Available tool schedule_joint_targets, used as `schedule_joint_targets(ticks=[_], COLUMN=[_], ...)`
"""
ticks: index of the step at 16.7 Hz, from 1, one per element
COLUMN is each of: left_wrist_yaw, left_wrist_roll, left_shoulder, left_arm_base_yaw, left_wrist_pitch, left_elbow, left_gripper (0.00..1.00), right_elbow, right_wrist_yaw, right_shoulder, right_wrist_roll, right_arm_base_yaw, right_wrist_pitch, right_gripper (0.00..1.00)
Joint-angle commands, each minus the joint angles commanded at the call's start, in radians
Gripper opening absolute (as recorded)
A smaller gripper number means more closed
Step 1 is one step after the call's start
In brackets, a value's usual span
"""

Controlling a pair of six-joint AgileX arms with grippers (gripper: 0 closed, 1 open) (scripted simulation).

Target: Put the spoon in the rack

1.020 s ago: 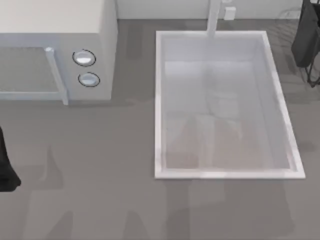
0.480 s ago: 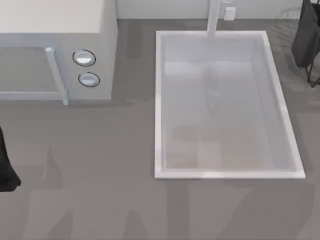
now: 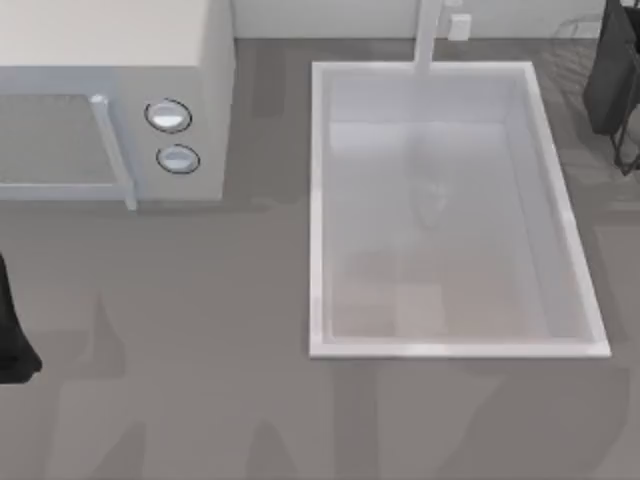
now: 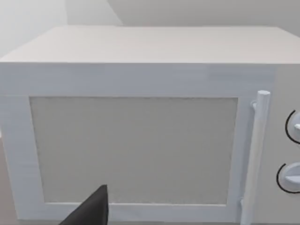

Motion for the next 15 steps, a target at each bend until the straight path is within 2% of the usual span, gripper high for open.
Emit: schedule_joint_targets(ticks=[9, 15], left_wrist_yaw=[0.0, 0.0], left_wrist_roll=[0.0, 0.0], left_shoulder=[0.0, 0.0], left_arm_base_yaw=[0.0, 0.0], left_wrist_pitch=[0.0, 0.0], left_elbow=[0.0, 0.0], left_gripper=[1.0, 1.0], right_elbow=[0.0, 0.0], right_wrist_yaw=[0.0, 0.0], right_shoulder=[0.0, 0.0], right_wrist_roll=[0.0, 0.0], right_arm_base_yaw=[0.0, 0.0], right_wrist_pitch=[0.0, 0.0], right_gripper=[0.98, 1.0])
